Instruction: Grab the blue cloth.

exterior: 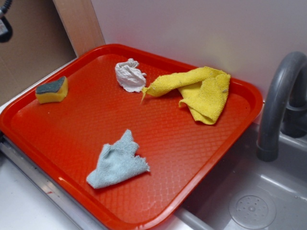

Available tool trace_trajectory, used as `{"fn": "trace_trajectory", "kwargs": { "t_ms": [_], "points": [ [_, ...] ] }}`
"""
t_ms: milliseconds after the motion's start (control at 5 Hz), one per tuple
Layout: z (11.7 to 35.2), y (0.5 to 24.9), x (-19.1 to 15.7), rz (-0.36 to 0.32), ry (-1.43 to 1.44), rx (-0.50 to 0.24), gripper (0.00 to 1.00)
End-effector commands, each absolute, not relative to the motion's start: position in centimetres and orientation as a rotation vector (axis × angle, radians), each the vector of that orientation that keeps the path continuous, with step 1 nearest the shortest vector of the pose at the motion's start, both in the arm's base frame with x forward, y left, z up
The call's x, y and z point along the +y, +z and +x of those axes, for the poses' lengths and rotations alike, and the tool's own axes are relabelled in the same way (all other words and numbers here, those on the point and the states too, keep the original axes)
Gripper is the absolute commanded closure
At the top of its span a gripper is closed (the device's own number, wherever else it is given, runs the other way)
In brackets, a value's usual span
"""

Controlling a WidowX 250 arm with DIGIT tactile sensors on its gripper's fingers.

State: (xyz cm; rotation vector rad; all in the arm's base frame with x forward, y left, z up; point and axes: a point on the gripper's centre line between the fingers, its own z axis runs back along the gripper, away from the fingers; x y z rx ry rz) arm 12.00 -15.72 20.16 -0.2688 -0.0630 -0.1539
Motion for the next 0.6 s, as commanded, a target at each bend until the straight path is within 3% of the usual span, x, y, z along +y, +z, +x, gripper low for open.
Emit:
{"fn": "trace_trajectory", "kwargs": {
  "t_ms": [0,200,400],
  "points": [
    [11.1,17.3,-22.9,-0.309,-0.203,0.015,0.0],
    [12.6,13.7,-25.0,-0.235,-0.215,0.079,0.0],
    [13.7,11.4,-26.3,-0.26,-0.229,0.128,0.0]
  ]
}}
